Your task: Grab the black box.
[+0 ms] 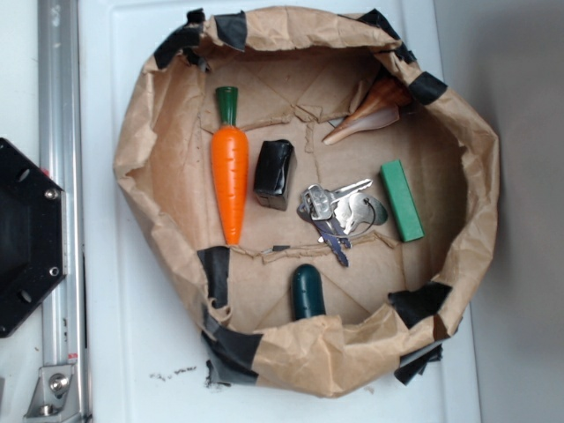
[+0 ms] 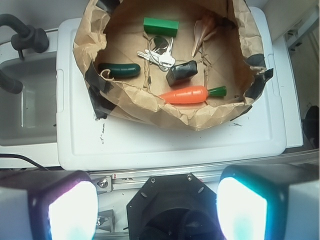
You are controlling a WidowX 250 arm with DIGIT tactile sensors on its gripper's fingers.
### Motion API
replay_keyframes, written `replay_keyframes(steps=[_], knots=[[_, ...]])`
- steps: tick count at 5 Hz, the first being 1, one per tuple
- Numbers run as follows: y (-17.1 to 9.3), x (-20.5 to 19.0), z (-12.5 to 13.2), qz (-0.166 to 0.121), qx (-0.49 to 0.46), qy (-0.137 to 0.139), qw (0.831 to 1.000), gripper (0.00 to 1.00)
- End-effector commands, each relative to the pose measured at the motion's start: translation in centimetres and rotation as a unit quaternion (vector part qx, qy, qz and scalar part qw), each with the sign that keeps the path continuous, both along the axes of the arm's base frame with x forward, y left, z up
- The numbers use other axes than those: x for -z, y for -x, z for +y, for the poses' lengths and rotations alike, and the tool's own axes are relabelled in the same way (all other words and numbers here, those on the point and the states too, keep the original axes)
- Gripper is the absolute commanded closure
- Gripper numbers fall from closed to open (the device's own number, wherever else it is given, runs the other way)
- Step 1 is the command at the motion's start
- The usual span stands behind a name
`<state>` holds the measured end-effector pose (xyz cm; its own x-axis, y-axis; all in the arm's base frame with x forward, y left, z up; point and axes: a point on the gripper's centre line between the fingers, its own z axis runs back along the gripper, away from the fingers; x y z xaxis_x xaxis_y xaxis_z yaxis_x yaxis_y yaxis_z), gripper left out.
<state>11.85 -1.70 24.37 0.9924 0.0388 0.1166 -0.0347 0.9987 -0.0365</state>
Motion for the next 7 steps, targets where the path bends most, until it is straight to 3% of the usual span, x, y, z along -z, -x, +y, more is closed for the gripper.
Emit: replay_keyframes(steps=[1, 2, 3, 4, 5, 6, 7], knots=[[0.0, 0.0, 0.0, 0.0, 0.0, 0.0, 1.0, 0.0], [-5.0, 2.1, 0.3, -0.004, -0.119, 0.008, 0.993, 0.0], [-9.4, 4.1, 1.0, 0.033, -0.199, 0.045, 0.978, 0.0], [-12.2, 7.3, 2.2, -0.001, -0.317, 0.071, 0.946, 0.0], [-12.0, 10.7, 4.4, 0.005, -0.414, 0.056, 0.908, 0.0], [-11.4, 13.6, 5.5, 0.043, -0.46, 0.038, 0.886, 0.0], [-11.4, 13.6, 5.5, 0.043, -0.46, 0.038, 0.886, 0.0]])
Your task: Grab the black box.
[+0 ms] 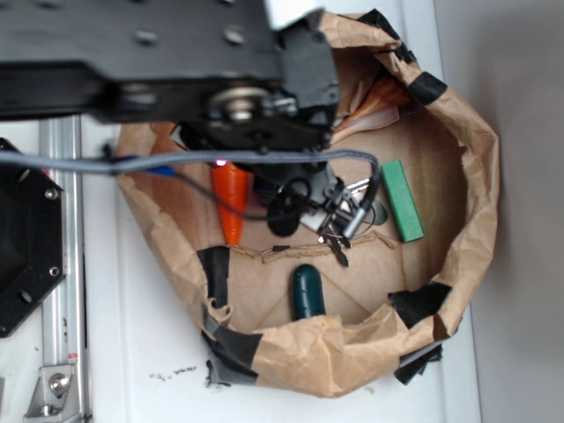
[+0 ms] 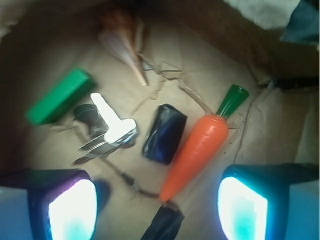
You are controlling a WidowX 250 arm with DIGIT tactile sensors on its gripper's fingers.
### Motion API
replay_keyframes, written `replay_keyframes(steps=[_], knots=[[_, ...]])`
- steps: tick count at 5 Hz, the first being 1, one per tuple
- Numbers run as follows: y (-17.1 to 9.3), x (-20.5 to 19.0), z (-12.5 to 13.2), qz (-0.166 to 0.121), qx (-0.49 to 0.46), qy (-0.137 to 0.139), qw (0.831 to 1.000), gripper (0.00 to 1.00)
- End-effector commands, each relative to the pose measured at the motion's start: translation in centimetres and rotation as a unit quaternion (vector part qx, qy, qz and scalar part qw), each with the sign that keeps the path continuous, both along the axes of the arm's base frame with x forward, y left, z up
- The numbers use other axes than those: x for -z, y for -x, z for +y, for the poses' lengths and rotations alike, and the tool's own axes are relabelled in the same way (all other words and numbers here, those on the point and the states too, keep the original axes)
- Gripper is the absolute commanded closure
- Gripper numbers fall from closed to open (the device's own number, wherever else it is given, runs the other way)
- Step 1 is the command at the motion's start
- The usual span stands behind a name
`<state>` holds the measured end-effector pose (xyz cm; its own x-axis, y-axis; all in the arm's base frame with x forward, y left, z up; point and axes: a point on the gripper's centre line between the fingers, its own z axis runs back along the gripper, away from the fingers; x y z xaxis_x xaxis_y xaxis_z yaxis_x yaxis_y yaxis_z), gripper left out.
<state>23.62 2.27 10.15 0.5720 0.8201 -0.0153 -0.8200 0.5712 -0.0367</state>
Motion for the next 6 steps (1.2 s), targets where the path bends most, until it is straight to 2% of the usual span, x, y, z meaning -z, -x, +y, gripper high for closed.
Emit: replay_keyframes(steps=[1, 2, 3, 4, 5, 6], knots=[[0.3, -0.6, 1.6, -0.015, -0.019, -0.002, 1.0, 0.0], [0.3, -0.6, 1.6, -0.015, -0.019, -0.002, 1.0, 0.0], [-0.2, 3.0, 2.5, -0.02, -0.061, 0.011, 0.998, 0.0], [-1.1, 5.1, 2.3, -0.003, -0.049, -0.015, 0.999, 0.0], [-1.3, 6.0, 2.3, 0.018, -0.054, -0.024, 0.998, 0.0], [-1.1, 5.4, 2.8, 0.017, -0.053, 0.0, 0.998, 1.0]])
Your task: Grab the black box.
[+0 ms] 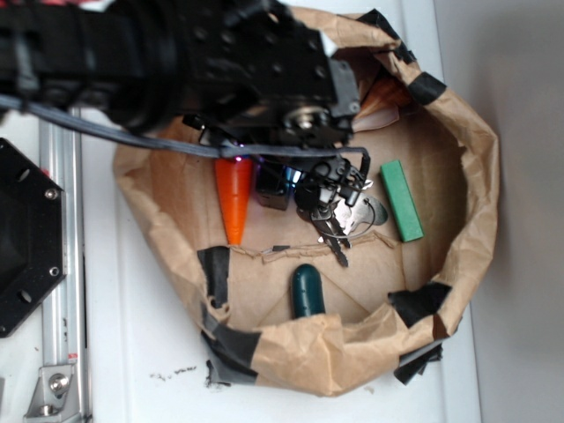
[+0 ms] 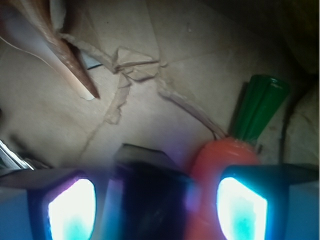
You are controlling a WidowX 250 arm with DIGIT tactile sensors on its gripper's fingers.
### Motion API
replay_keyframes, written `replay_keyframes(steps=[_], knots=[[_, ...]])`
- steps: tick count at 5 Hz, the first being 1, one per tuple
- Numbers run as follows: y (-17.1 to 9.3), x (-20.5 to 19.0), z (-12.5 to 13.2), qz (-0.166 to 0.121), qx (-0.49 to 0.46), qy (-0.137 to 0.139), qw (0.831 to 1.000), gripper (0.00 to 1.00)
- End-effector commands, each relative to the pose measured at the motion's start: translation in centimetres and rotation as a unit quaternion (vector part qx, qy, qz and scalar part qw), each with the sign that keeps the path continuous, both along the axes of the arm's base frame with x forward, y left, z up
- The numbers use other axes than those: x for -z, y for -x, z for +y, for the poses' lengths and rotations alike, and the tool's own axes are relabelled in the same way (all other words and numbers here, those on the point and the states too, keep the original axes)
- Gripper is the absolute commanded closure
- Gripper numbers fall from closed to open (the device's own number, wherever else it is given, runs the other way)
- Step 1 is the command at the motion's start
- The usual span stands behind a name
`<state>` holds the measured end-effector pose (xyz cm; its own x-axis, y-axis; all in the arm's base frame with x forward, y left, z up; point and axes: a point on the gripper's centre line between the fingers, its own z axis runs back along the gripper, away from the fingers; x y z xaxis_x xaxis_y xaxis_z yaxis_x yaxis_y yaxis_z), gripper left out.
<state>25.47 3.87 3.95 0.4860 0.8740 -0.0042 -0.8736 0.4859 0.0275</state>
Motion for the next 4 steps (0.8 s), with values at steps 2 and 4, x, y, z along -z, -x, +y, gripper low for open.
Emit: replay_keyframes(steps=[2, 4], knots=[[-0.7, -10.4, 2.0, -0.052, 0.242, -0.057, 0.967, 1.0], [-2.2, -15.3, -0.6, -0.008, 0.418, -0.108, 0.902, 1.0]])
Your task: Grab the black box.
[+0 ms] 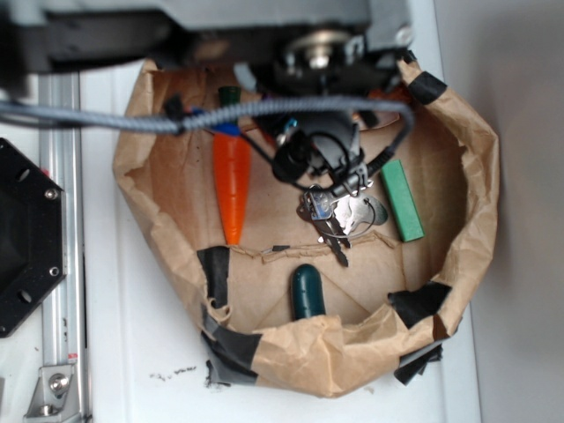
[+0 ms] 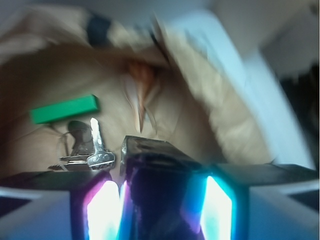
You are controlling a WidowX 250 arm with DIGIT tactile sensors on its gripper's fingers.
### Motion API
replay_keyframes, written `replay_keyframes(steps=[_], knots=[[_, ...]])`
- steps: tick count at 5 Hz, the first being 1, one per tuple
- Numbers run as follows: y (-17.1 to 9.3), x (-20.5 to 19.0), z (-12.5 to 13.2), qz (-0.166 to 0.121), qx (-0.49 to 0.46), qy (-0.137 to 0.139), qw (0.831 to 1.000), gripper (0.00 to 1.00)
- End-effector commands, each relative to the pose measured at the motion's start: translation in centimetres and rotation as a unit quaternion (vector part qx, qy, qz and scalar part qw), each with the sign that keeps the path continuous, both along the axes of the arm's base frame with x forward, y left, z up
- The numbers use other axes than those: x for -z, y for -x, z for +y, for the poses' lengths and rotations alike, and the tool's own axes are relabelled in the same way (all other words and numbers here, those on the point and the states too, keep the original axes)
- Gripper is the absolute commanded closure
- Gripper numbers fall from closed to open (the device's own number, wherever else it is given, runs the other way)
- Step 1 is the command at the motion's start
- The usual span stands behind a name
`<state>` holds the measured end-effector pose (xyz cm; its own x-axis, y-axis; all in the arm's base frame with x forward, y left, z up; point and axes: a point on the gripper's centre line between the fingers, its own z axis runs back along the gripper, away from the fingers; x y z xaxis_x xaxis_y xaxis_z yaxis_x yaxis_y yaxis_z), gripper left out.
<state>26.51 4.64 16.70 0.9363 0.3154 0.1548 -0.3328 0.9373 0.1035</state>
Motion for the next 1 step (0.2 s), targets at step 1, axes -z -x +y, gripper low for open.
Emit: replay_keyframes(steps=[1], knots=[[-1.55, -1.4, -2.73, 0.054, 0.078, -0.028, 0.995, 1.0]])
